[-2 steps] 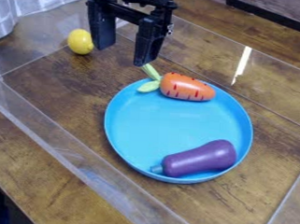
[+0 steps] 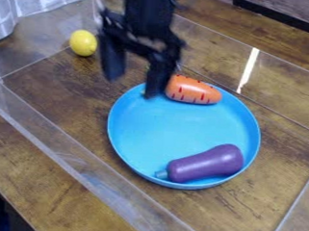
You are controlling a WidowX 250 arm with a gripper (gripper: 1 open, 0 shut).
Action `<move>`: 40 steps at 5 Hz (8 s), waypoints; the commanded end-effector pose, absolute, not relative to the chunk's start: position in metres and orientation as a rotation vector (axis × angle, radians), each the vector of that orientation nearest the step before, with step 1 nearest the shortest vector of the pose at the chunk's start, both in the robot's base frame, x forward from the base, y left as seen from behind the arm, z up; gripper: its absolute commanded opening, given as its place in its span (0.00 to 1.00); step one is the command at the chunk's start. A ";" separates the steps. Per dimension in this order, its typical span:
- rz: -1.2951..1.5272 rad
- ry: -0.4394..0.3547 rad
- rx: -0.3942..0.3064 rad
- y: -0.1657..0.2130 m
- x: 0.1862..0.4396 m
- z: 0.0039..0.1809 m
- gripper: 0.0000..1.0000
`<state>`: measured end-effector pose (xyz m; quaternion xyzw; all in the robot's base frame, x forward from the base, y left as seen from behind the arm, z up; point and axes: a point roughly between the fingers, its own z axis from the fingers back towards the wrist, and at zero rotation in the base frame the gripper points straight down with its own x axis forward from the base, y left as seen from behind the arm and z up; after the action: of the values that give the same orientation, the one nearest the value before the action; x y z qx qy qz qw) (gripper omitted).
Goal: Remove the purple eggplant from inside the blue tray and put it on the table
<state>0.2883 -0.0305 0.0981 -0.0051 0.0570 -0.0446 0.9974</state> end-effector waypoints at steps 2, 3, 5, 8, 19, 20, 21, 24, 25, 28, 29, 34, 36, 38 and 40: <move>-0.193 0.060 0.004 -0.076 0.291 0.064 1.00; -0.235 0.039 0.010 -0.093 0.290 0.047 1.00; -0.274 -0.014 -0.009 -0.099 0.303 0.037 1.00; -0.262 -0.057 -0.043 -0.097 0.318 0.040 1.00; -0.199 -0.050 -0.095 -0.095 0.333 0.031 0.00; -0.203 -0.059 -0.084 -0.093 0.334 0.043 0.00; -0.210 -0.066 -0.075 -0.091 0.334 0.052 0.00; -0.220 -0.103 -0.038 -0.082 0.335 0.094 0.00; -0.161 -0.148 0.000 -0.051 0.341 0.128 0.00; -0.129 -0.161 0.048 -0.021 0.337 0.145 0.00; -0.183 -0.150 0.046 -0.040 0.331 0.140 0.00; -0.226 -0.119 0.103 -0.038 0.330 0.132 0.00; -0.238 -0.109 0.122 -0.037 0.329 0.129 0.00; -0.252 -0.099 0.140 -0.036 0.328 0.125 0.00; -0.272 -0.100 0.201 -0.012 0.345 0.134 0.00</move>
<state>0.3382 -0.0158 0.1143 0.0979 -0.0190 -0.1412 0.9849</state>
